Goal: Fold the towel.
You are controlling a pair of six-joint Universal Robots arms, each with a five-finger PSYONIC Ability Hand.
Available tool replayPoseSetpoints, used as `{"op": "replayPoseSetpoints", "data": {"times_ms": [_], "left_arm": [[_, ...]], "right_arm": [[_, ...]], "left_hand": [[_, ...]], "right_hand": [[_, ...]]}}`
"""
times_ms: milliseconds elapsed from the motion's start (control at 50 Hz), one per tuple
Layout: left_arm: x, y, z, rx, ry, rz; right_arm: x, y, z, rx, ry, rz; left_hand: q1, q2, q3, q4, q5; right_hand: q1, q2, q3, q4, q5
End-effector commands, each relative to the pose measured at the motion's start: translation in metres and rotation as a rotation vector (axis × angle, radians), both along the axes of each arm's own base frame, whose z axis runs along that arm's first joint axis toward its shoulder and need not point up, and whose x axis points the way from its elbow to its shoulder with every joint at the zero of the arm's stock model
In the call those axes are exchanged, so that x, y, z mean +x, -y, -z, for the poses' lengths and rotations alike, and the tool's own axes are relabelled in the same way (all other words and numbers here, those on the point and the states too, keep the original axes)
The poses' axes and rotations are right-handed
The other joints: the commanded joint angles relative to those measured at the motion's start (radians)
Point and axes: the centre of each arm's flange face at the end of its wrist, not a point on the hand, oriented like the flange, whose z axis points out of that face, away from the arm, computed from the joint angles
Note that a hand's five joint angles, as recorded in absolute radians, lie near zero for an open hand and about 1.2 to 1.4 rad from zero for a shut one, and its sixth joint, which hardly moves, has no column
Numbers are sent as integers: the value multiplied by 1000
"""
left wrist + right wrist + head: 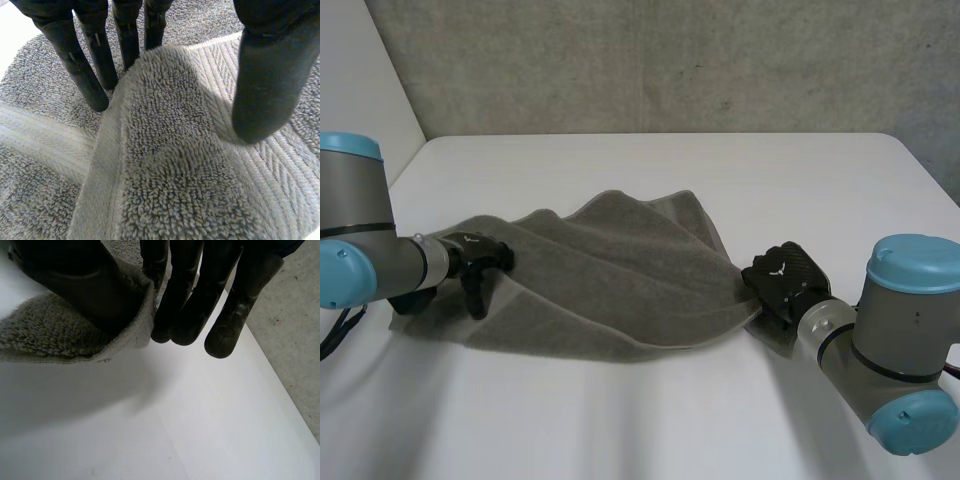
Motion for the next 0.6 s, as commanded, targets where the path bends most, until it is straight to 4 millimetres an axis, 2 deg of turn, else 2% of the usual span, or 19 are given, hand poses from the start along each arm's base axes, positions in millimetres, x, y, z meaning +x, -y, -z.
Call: {"op": "replayPoseSetpoints", "data": {"times_ms": [20,600], "left_arm": [[2,-4,-9,-6,-2,-7],[7,-38,-24,-31,-13,-2]], "right_arm": [[0,0,0,-1,-2,1],[0,-1,1,1,-5,1]], "left_hand": [[221,138,83,77,88],[195,112,56,50,62]], "right_hand": [[59,63,61,60,50],[59,63,61,60,50]]}}
